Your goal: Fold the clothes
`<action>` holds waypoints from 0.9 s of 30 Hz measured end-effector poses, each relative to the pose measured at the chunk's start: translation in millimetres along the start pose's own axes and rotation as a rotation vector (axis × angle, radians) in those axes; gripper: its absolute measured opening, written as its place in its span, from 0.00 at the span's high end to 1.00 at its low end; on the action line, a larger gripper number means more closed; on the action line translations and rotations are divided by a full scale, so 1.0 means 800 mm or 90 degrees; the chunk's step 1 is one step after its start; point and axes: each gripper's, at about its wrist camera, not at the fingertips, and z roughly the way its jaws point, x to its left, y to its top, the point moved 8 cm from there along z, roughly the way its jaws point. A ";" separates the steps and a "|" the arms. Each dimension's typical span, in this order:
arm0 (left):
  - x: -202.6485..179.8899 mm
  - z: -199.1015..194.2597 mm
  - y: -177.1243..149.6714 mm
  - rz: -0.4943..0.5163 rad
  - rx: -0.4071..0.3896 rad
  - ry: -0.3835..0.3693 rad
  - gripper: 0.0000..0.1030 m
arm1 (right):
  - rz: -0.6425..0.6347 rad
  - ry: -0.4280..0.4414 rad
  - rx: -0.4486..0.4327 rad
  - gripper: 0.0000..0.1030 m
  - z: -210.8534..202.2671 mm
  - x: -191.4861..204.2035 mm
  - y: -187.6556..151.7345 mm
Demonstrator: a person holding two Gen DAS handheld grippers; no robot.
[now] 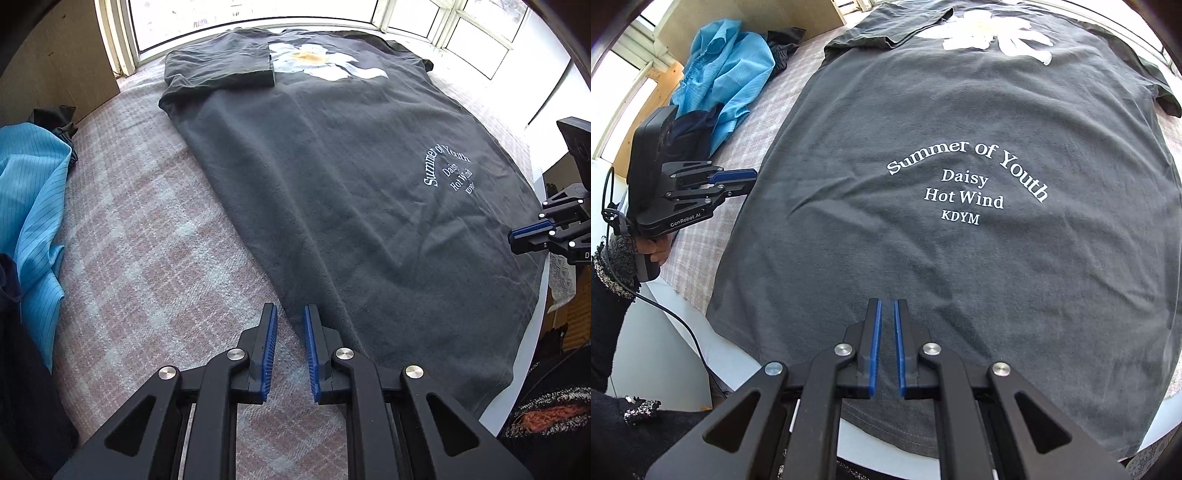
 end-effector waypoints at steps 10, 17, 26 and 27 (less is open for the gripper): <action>-0.014 0.003 0.002 0.038 0.003 0.011 0.98 | 0.051 -0.077 -0.029 0.89 -0.019 -0.066 -0.003; 0.011 -0.018 -0.015 -0.012 -0.012 0.020 0.98 | 0.160 -0.149 -0.010 0.90 -0.052 -0.165 -0.043; 0.021 -0.025 0.003 -0.060 -0.022 0.039 0.84 | 0.201 -0.236 0.012 0.84 -0.081 -0.239 -0.043; 0.027 -0.033 0.000 -0.068 -0.026 0.039 0.83 | 0.217 -0.228 0.001 0.84 -0.089 -0.248 -0.041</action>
